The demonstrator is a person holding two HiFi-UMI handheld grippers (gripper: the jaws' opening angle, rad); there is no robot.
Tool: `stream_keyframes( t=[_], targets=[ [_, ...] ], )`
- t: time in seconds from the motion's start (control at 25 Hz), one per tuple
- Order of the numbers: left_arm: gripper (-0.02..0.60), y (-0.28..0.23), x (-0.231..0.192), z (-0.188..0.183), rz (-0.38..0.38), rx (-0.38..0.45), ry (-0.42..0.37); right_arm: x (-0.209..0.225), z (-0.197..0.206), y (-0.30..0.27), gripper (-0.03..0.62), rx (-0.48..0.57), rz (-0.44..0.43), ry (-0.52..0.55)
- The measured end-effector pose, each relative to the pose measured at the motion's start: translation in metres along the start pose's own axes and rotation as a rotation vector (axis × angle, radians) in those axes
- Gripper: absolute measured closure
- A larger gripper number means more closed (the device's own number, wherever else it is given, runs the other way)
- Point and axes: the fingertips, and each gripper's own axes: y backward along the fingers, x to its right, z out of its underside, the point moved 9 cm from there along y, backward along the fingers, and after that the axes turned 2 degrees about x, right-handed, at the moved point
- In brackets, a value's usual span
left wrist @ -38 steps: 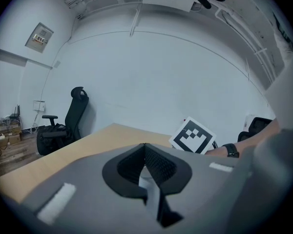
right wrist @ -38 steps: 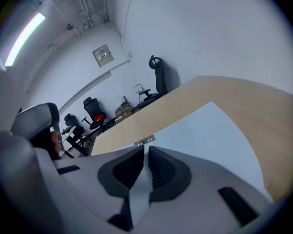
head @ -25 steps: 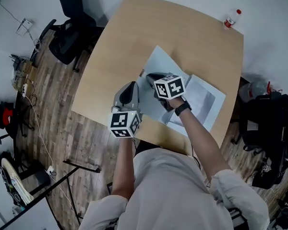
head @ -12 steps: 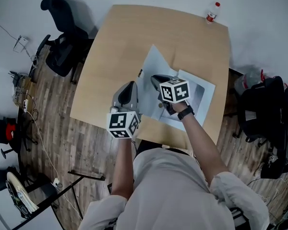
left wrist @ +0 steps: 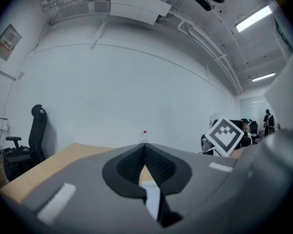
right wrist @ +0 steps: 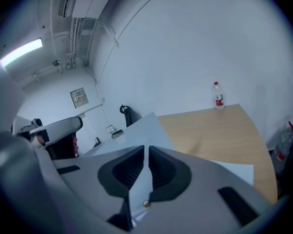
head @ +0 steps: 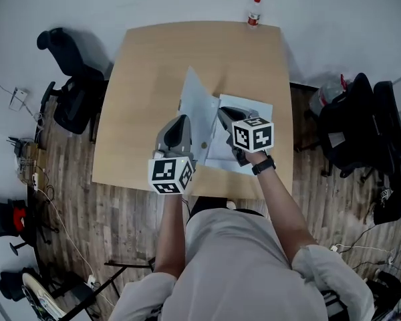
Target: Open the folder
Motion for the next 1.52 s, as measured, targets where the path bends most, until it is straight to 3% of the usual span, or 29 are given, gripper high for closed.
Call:
stream_keyframes(
  t=[0.76, 1.24, 1.52],
  targets=[
    [0.572, 0.018, 0.112, -0.008, 0.248, 0.035, -0.075, -0.003, 0.021, 0.180, 0.559, 0.297, 0.239, -0.033],
    [0.572, 0.045, 0.143, -0.004, 0.278, 0.041, -0.084, -0.042, 0.039, 0.248, 0.559, 0.395, 0.440, 0.142],
    [0.572, 0.059, 0.145, 0.001, 0.266, 0.040, -0.090, -0.056, 0.046, 0.264, 0.574, 0.439, 0.514, 0.178]
  ],
)
